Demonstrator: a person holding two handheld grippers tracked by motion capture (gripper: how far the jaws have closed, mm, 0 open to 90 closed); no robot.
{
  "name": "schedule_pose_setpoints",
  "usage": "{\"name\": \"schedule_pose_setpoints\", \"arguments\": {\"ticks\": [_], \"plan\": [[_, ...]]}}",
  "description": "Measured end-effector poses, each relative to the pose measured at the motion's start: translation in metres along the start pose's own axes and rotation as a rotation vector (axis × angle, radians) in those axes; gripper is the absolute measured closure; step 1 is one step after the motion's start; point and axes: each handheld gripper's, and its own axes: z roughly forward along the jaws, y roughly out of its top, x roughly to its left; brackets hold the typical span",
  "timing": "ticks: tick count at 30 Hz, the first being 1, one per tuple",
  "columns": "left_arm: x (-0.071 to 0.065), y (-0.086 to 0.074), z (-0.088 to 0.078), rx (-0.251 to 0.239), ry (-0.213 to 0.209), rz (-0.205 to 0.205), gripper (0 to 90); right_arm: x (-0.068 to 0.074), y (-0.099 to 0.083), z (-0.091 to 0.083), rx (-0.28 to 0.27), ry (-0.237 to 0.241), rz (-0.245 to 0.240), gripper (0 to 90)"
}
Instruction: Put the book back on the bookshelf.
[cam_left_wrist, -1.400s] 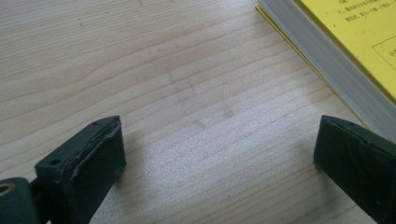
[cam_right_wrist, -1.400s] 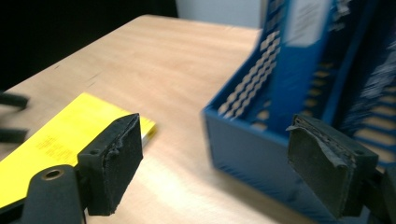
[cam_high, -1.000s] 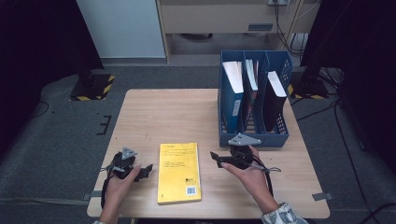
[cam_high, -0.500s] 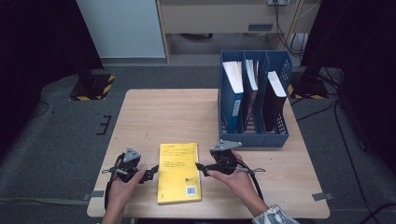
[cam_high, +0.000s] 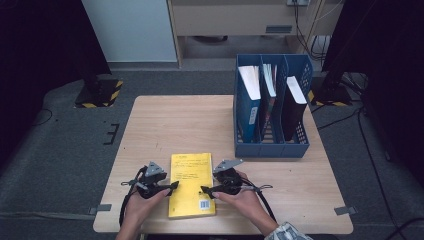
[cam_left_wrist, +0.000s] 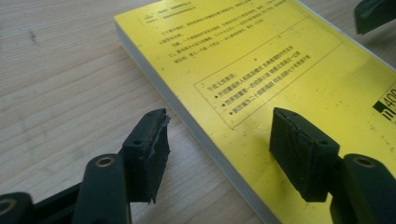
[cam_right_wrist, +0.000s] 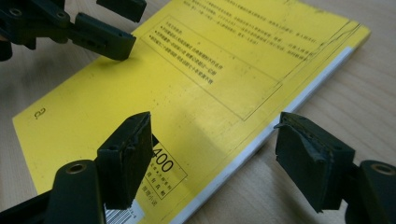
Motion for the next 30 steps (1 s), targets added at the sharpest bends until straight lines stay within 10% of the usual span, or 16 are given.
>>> {"name": "schedule_pose_setpoints", "arguments": {"ticks": [8,24,30], "plan": [[0.005,0.001,0.005,-0.006,-0.059,-0.050,45.7,0.000,-0.005,0.007,0.027,-0.007,0.019,25.9],[0.016,0.015,0.017,-0.016,-0.061,-0.010,48.6,0.002,-0.009,0.008,0.009,-0.022,0.046,22.5],[0.022,0.025,0.024,0.007,-0.026,0.027,33.8,0.002,-0.009,0.008,0.007,-0.020,0.039,22.0]]}}
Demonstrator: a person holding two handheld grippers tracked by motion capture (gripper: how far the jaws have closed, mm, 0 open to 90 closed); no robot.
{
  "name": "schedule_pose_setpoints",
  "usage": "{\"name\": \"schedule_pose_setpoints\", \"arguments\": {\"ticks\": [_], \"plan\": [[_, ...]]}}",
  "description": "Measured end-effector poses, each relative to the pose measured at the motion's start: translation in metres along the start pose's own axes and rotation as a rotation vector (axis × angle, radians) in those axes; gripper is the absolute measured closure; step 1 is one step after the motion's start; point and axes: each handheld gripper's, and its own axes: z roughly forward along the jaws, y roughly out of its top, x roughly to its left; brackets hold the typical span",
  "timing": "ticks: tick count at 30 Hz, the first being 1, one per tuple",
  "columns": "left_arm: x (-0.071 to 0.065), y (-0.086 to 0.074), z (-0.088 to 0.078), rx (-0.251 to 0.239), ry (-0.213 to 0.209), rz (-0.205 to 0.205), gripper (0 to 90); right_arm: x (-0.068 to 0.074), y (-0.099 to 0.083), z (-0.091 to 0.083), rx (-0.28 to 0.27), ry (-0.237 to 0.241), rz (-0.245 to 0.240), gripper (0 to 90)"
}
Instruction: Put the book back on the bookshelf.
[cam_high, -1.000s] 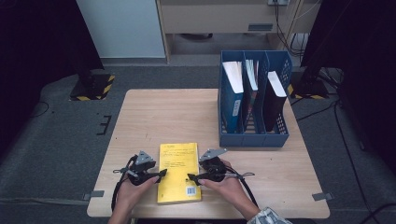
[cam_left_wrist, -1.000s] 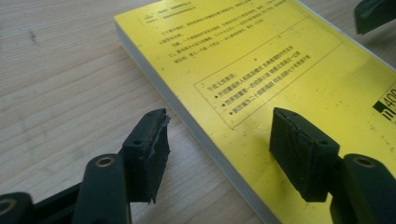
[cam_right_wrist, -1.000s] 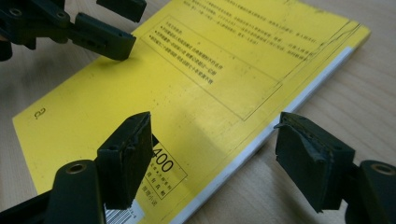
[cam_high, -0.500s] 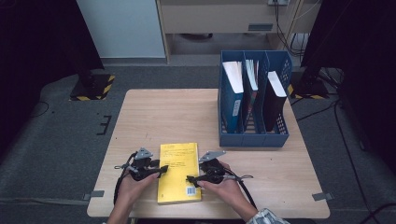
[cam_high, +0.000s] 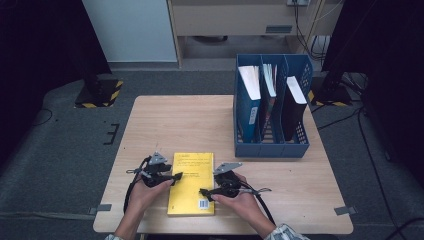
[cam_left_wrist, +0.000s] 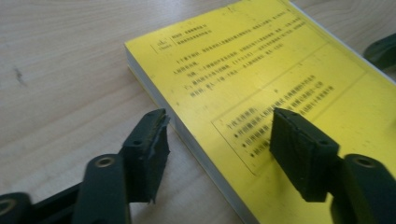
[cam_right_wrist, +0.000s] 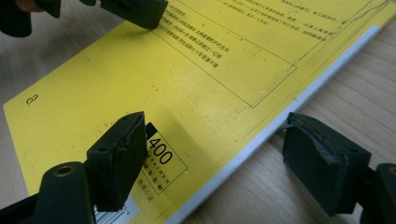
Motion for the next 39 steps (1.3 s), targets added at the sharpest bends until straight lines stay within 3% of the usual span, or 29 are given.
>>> {"name": "schedule_pose_setpoints", "arguments": {"ticks": [3,8,11,18,23,28,39], "plan": [[0.004,0.005,0.007,0.007,-0.008,0.017,24.5,0.000,0.000,0.000,-0.002,-0.001,-0.003,21.5],[0.009,0.005,0.013,-0.002,-0.042,-0.036,19.7,0.000,0.000,0.000,-0.005,-0.002,-0.003,21.3],[0.008,0.005,0.014,0.012,-0.087,-0.046,20.2,0.000,-0.001,0.000,-0.005,-0.002,-0.003,21.3],[0.007,0.005,0.014,0.021,-0.092,-0.047,21.0,0.000,0.000,0.001,-0.005,-0.001,-0.003,21.3],[0.003,0.007,0.012,0.012,-0.064,-0.058,23.8,0.000,-0.001,0.001,-0.007,-0.002,-0.003,21.1],[0.000,0.010,0.002,-0.028,-0.095,-0.071,31.4,0.001,-0.002,0.001,-0.020,-0.007,-0.006,20.9],[-0.014,0.003,-0.010,0.007,-0.124,-0.055,33.5,0.001,-0.002,0.001,-0.022,-0.008,-0.003,20.8]]}}
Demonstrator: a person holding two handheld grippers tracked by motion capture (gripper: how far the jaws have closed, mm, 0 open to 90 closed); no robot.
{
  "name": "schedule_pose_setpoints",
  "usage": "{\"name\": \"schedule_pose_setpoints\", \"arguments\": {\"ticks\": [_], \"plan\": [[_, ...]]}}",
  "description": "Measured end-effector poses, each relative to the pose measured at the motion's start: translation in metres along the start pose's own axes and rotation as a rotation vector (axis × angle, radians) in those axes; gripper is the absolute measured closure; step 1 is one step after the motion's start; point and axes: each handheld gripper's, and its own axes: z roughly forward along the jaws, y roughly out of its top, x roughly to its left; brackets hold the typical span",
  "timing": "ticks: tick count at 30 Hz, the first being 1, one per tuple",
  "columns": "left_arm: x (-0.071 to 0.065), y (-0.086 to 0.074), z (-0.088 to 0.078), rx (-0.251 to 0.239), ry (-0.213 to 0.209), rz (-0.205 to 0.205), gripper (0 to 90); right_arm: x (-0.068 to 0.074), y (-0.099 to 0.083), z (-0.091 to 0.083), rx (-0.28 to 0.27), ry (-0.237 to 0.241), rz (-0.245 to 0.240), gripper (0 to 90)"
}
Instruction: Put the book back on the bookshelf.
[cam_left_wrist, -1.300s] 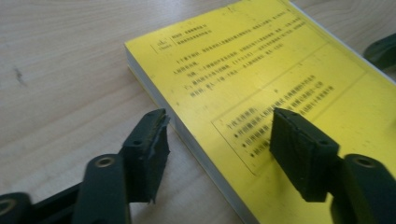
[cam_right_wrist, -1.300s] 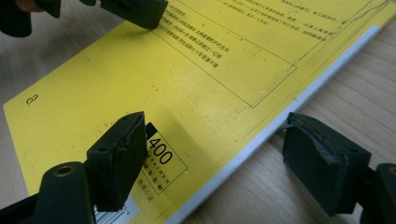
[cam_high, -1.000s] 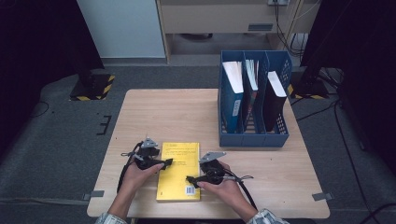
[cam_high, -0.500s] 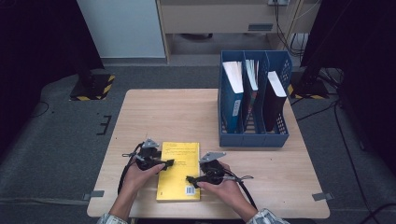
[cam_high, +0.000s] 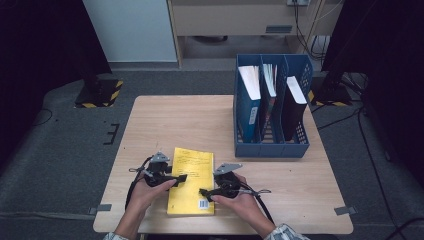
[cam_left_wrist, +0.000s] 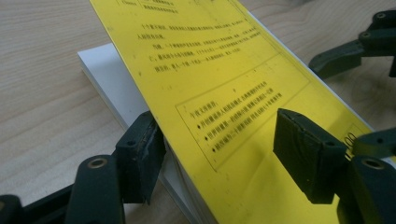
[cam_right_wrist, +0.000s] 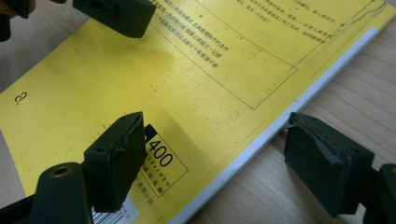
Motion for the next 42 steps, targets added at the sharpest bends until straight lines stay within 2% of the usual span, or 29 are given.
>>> {"name": "schedule_pose_setpoints", "arguments": {"ticks": [6,10,13,15,17,20,23,27,28,31,36,37,38,41,42], "plan": [[-0.008,-0.010,-0.007,-0.014,-0.015,-0.008,33.5,0.000,-0.001,0.000,-0.005,0.000,-0.004,20.6],[-0.009,-0.009,-0.004,-0.025,-0.037,-0.017,33.0,0.001,0.000,0.001,-0.004,0.001,-0.004,20.2],[-0.012,-0.006,0.003,-0.003,-0.033,0.023,32.0,0.001,0.000,0.001,-0.004,0.003,-0.002,20.0],[-0.014,-0.005,0.004,-0.001,-0.026,0.027,31.7,0.001,0.000,0.001,-0.005,0.003,-0.001,20.0],[-0.013,-0.004,0.003,-0.010,-0.028,0.013,32.2,0.000,0.000,0.001,-0.006,0.003,-0.004,20.0],[-0.013,-0.004,0.000,-0.031,-0.031,0.008,35.0,0.000,-0.001,0.001,-0.009,0.003,-0.004,19.9],[-0.014,-0.001,-0.004,-0.059,-0.036,0.004,42.3,0.000,-0.001,0.001,-0.010,0.006,-0.002,19.9],[-0.013,-0.001,0.002,-0.033,-0.020,0.016,46.6,-0.001,0.000,0.001,-0.010,0.010,-0.002,19.6],[-0.014,-0.002,0.004,-0.032,-0.025,0.006,46.6,-0.001,0.000,0.001,-0.010,0.010,-0.002,19.6],[-0.019,0.001,0.008,-0.035,-0.014,0.032,44.8,-0.001,0.000,0.001,-0.013,0.010,0.002,19.3],[-0.015,0.001,0.007,-0.045,-0.027,0.019,46.6,-0.002,-0.001,0.001,-0.016,0.012,0.006,19.2],[-0.014,0.000,0.008,-0.046,-0.027,0.008,50.9,-0.002,-0.001,0.001,-0.014,0.011,0.002,19.1],[-0.014,0.000,0.008,-0.048,-0.025,0.006,50.9,-0.002,-0.001,0.001,-0.014,0.011,0.002,19.1],[-0.014,0.000,0.007,-0.048,-0.004,0.015,60.2,-0.002,-0.001,0.001,-0.016,0.010,-0.008,18.9],[-0.014,0.000,0.006,-0.055,0.000,0.008,60.2,-0.002,-0.001,0.001,-0.016,0.010,-0.008,18.9]]}}
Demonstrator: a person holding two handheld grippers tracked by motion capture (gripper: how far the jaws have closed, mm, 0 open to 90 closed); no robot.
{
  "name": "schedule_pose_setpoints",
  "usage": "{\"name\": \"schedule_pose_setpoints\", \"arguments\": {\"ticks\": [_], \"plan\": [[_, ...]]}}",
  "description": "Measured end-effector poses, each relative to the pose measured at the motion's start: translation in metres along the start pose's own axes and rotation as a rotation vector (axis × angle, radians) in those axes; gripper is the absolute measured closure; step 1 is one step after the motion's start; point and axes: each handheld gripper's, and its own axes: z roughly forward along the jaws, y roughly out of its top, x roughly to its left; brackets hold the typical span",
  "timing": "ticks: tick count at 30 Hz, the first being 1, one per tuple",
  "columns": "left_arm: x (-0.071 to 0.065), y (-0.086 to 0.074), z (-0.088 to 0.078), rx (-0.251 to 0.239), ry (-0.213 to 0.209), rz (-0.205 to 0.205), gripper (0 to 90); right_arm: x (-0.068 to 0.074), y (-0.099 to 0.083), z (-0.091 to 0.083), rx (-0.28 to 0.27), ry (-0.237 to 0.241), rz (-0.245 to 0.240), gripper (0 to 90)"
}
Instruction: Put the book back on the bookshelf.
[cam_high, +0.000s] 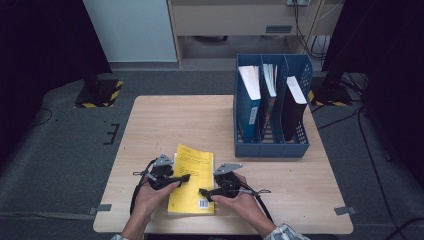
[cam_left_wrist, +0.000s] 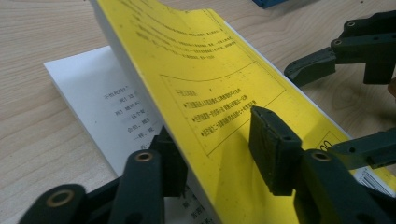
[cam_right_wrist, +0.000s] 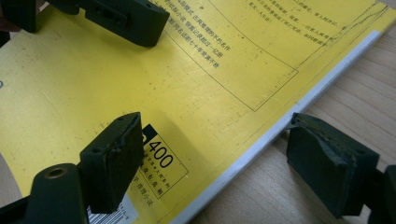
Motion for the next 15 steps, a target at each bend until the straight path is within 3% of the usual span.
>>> {"name": "schedule_pose_setpoints", "arguments": {"ticks": [2,15], "plan": [[-0.0006,0.0000,-0.0003,-0.007,0.007,0.003,67.1,0.0001,0.0003,0.0002,0.004,0.002,-0.002,18.0],[-0.0039,0.0036,-0.0039,-0.044,-0.007,0.007,79.0,-0.0020,0.0018,0.0018,0.007,0.016,-0.007,12.9]]}}
